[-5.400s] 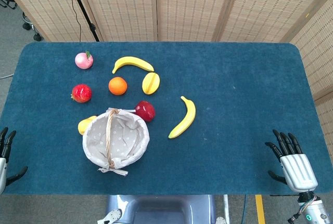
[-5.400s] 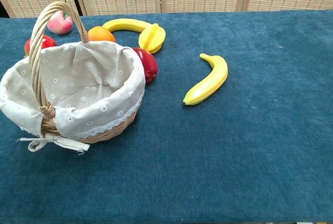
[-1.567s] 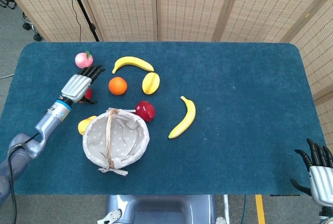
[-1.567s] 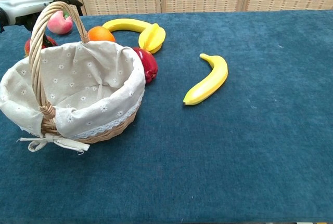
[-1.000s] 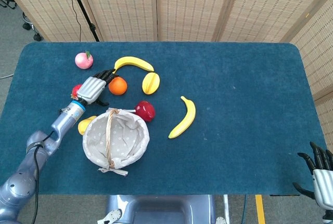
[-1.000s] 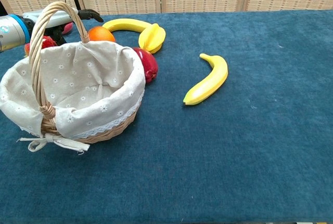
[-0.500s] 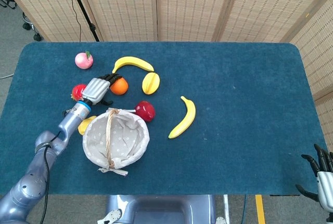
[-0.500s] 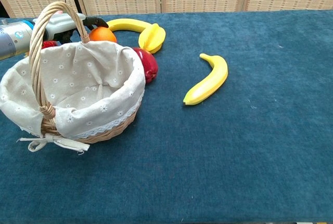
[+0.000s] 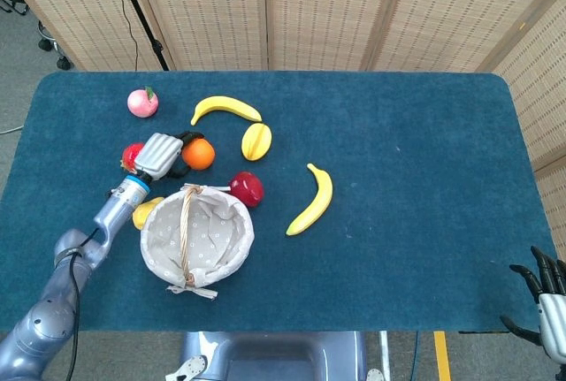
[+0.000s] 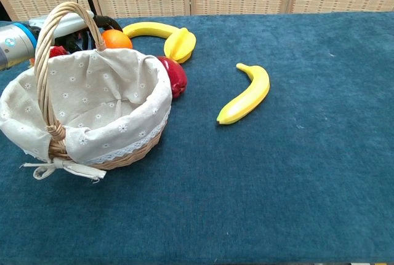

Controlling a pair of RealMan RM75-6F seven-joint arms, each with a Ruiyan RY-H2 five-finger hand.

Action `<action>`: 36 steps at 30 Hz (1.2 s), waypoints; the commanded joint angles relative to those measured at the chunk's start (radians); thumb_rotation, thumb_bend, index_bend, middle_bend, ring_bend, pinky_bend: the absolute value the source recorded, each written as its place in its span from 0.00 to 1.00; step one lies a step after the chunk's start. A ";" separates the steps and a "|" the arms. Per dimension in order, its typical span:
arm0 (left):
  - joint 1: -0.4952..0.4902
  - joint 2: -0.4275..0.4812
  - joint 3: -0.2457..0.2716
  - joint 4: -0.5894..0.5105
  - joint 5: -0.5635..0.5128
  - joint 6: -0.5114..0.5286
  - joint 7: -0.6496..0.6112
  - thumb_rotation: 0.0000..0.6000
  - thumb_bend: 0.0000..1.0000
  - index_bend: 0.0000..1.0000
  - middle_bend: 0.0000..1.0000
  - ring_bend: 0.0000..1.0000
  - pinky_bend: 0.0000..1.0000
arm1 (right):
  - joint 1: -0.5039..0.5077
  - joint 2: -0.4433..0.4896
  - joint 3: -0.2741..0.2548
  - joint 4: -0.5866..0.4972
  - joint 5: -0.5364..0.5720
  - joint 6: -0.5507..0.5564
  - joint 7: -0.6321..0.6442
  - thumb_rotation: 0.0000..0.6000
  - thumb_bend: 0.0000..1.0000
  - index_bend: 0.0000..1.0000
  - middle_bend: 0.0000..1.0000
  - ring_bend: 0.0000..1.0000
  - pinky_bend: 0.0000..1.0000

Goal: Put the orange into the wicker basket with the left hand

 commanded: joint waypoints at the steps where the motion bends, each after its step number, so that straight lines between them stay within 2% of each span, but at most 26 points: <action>1: 0.041 0.052 -0.002 -0.043 -0.003 0.105 0.011 1.00 0.52 0.65 0.51 0.48 0.50 | 0.000 -0.003 0.000 0.005 -0.002 -0.002 0.005 1.00 0.00 0.23 0.00 0.03 0.02; 7: 0.117 0.163 -0.019 -0.168 -0.017 0.281 0.070 1.00 0.52 0.65 0.51 0.48 0.50 | 0.011 -0.010 0.007 0.017 -0.002 -0.015 0.021 1.00 0.00 0.23 0.00 0.03 0.02; 10: 0.175 0.253 -0.030 -0.294 -0.030 0.369 0.140 1.00 0.52 0.65 0.51 0.48 0.50 | 0.022 -0.009 0.015 0.022 0.000 -0.027 0.035 1.00 0.00 0.23 0.00 0.03 0.02; 14: 0.238 0.374 -0.041 -0.489 -0.048 0.433 0.243 1.00 0.52 0.65 0.51 0.48 0.50 | 0.032 -0.009 0.022 0.028 0.002 -0.038 0.049 1.00 0.00 0.23 0.00 0.03 0.02; 22: 0.341 0.563 -0.053 -0.825 -0.092 0.488 0.430 1.00 0.52 0.65 0.51 0.49 0.50 | 0.055 -0.006 0.037 0.044 0.018 -0.069 0.085 1.00 0.00 0.23 0.00 0.03 0.02; 29: 0.422 0.664 -0.043 -1.016 -0.081 0.563 0.524 1.00 0.53 0.65 0.51 0.49 0.50 | 0.087 -0.008 0.055 0.055 0.027 -0.103 0.113 1.00 0.00 0.23 0.00 0.03 0.02; 36: 0.437 0.693 -0.047 -1.131 -0.049 0.572 0.578 1.00 0.53 0.65 0.51 0.49 0.50 | 0.107 -0.017 0.065 0.064 0.037 -0.126 0.131 1.00 0.00 0.23 0.00 0.03 0.02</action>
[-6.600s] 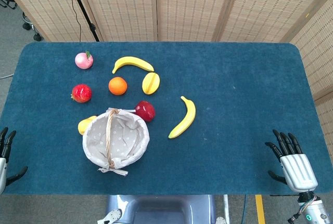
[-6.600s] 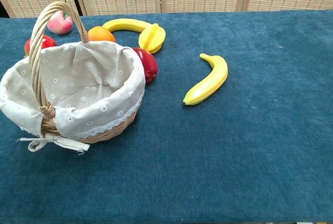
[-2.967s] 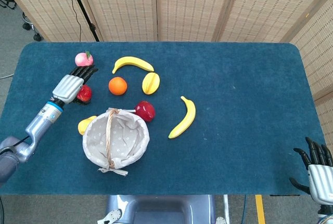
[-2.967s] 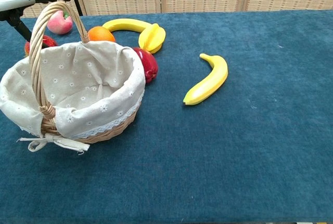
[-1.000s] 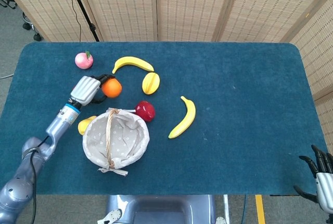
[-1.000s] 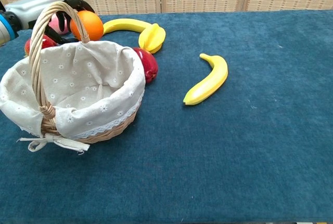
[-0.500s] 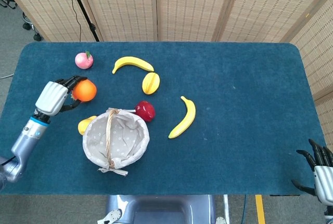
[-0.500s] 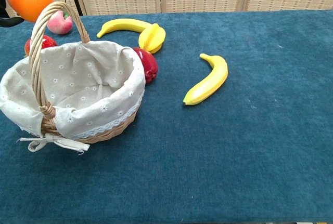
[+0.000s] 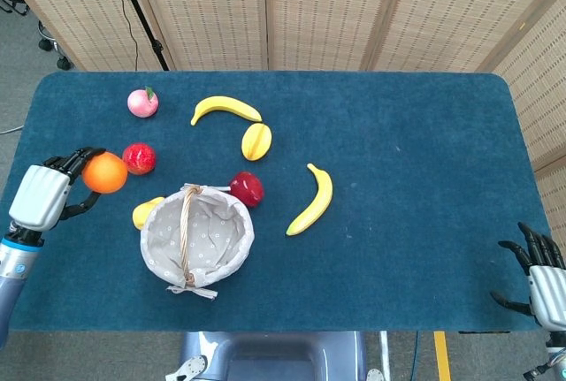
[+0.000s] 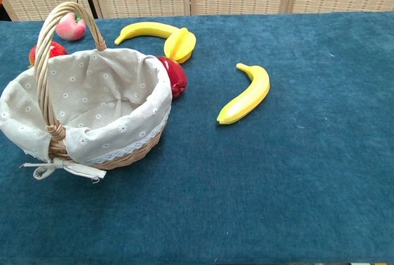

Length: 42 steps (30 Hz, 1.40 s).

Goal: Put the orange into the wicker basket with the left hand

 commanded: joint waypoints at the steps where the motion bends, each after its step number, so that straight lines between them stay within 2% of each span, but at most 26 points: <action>1: 0.008 0.013 -0.002 -0.047 0.020 0.001 0.025 1.00 0.53 0.65 0.51 0.49 0.50 | 0.005 -0.003 0.004 0.003 0.005 -0.004 0.005 1.00 0.00 0.23 0.00 0.03 0.02; 12: 0.002 -0.009 0.014 -0.177 0.103 -0.021 0.112 1.00 0.53 0.65 0.51 0.49 0.50 | 0.019 -0.015 0.024 0.019 0.033 -0.015 0.042 1.00 0.00 0.23 0.00 0.03 0.02; 24: 0.021 0.010 0.069 -0.274 0.220 -0.012 0.185 1.00 0.51 0.62 0.49 0.47 0.50 | 0.020 -0.014 0.034 0.041 0.059 -0.025 0.079 1.00 0.00 0.23 0.00 0.03 0.02; 27: 0.024 0.038 0.090 -0.297 0.251 -0.017 0.185 1.00 0.49 0.56 0.45 0.44 0.50 | 0.020 -0.014 0.036 0.047 0.064 -0.026 0.086 1.00 0.00 0.23 0.00 0.03 0.02; 30: 0.028 0.075 0.115 -0.324 0.278 -0.029 0.188 1.00 0.45 0.46 0.34 0.37 0.46 | 0.021 -0.014 0.036 0.051 0.066 -0.029 0.094 1.00 0.00 0.23 0.00 0.03 0.02; 31: 0.032 0.109 0.138 -0.341 0.284 -0.050 0.196 1.00 0.44 0.43 0.30 0.34 0.44 | 0.022 -0.015 0.036 0.053 0.068 -0.032 0.098 1.00 0.00 0.23 0.00 0.03 0.02; 33: 0.033 0.139 0.147 -0.368 0.280 -0.069 0.196 1.00 0.42 0.37 0.24 0.28 0.39 | 0.022 -0.016 0.036 0.054 0.068 -0.033 0.100 1.00 0.00 0.23 0.00 0.03 0.02; 38: 0.042 0.174 0.149 -0.397 0.258 -0.097 0.217 1.00 0.33 0.18 0.06 0.10 0.22 | 0.023 -0.017 0.035 0.057 0.068 -0.035 0.105 1.00 0.00 0.23 0.00 0.03 0.02; 42: 0.051 0.186 0.140 -0.412 0.228 -0.113 0.243 1.00 0.30 0.09 0.00 0.01 0.07 | 0.023 -0.017 0.033 0.058 0.067 -0.037 0.107 1.00 0.00 0.23 0.00 0.03 0.02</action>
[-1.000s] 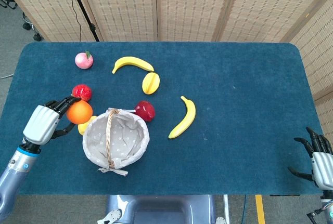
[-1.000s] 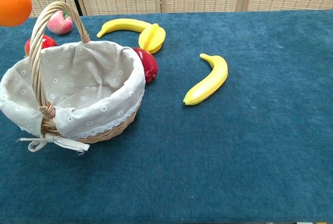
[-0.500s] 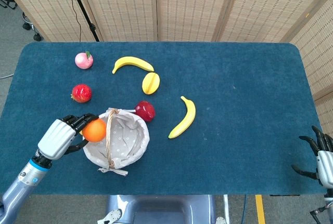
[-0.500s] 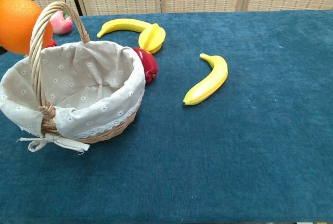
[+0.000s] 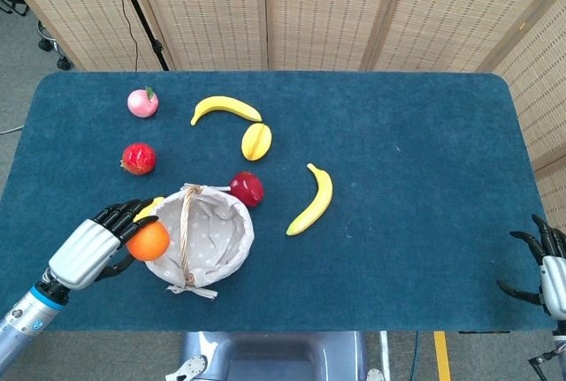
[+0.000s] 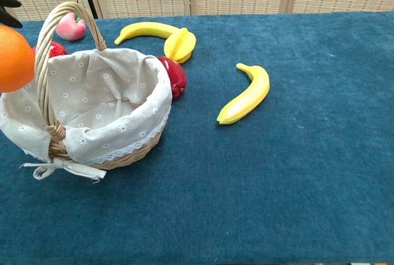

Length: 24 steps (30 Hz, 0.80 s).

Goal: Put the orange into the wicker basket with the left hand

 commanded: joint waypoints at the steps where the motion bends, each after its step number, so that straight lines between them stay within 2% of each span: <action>1: 0.008 0.012 -0.008 -0.013 -0.024 -0.017 0.019 1.00 0.29 0.07 0.00 0.00 0.05 | 0.000 0.000 -0.001 0.000 -0.001 0.000 0.001 1.00 0.00 0.23 0.00 0.03 0.02; 4: 0.014 0.011 -0.019 -0.010 -0.037 -0.016 0.028 1.00 0.28 0.06 0.00 0.00 0.02 | -0.001 0.001 -0.003 0.000 -0.002 -0.001 0.005 1.00 0.00 0.23 0.00 0.03 0.02; 12: 0.028 0.007 -0.033 0.003 -0.043 -0.006 0.020 1.00 0.26 0.06 0.00 0.00 0.02 | 0.001 0.000 -0.004 0.003 0.000 -0.008 0.013 1.00 0.00 0.23 0.00 0.03 0.02; 18: 0.105 0.035 -0.044 0.028 -0.075 0.100 0.026 1.00 0.26 0.06 0.00 0.00 0.02 | 0.005 -0.002 -0.006 0.006 -0.004 -0.013 0.014 1.00 0.00 0.23 0.00 0.03 0.02; 24: 0.200 0.054 -0.073 0.076 -0.187 0.196 -0.034 1.00 0.26 0.06 0.00 0.00 0.02 | 0.008 -0.001 -0.011 -0.001 -0.021 -0.006 0.004 1.00 0.00 0.23 0.00 0.03 0.02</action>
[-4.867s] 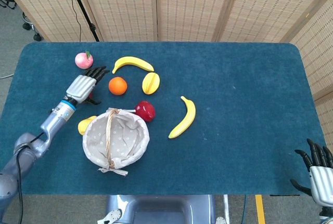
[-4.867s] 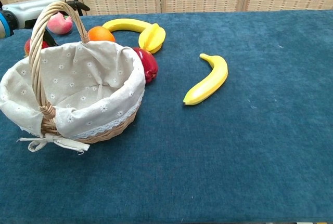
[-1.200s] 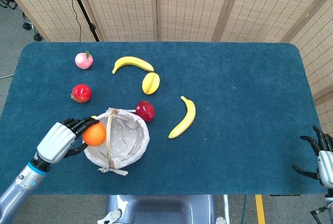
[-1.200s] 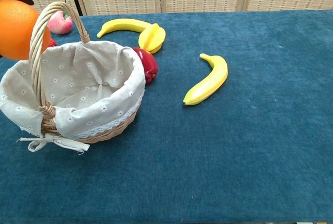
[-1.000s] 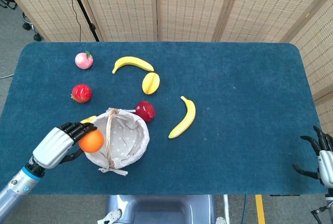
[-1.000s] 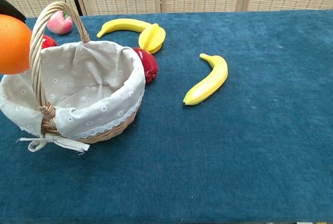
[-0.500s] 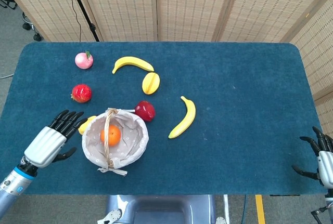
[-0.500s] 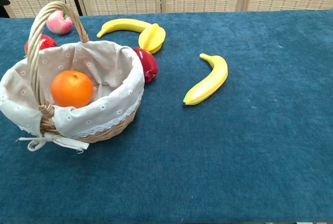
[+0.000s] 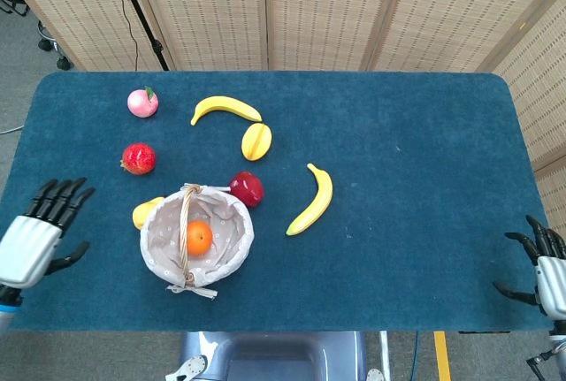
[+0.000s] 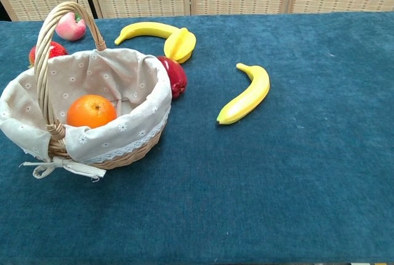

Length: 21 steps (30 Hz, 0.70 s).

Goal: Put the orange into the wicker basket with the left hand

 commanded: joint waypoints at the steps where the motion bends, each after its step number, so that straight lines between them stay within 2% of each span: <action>1: 0.064 0.009 -0.025 0.044 -0.080 0.052 -0.055 1.00 0.26 0.06 0.00 0.00 0.02 | 0.001 0.002 -0.003 -0.006 -0.009 0.005 -0.006 1.00 0.00 0.23 0.00 0.03 0.02; 6: 0.132 -0.024 -0.053 0.128 -0.205 0.064 -0.101 1.00 0.26 0.07 0.00 0.00 0.02 | 0.001 0.006 -0.013 -0.026 -0.051 0.038 -0.041 1.00 0.00 0.23 0.00 0.03 0.02; 9: 0.157 -0.057 -0.066 0.172 -0.241 0.066 -0.107 1.00 0.26 0.07 0.00 0.00 0.02 | -0.005 0.007 -0.020 -0.043 -0.076 0.066 -0.075 1.00 0.00 0.23 0.00 0.03 0.02; 21: 0.210 -0.108 -0.088 0.206 -0.233 0.099 -0.123 1.00 0.26 0.09 0.00 0.00 0.02 | -0.014 0.020 -0.046 -0.090 -0.148 0.123 -0.130 1.00 0.00 0.23 0.00 0.03 0.02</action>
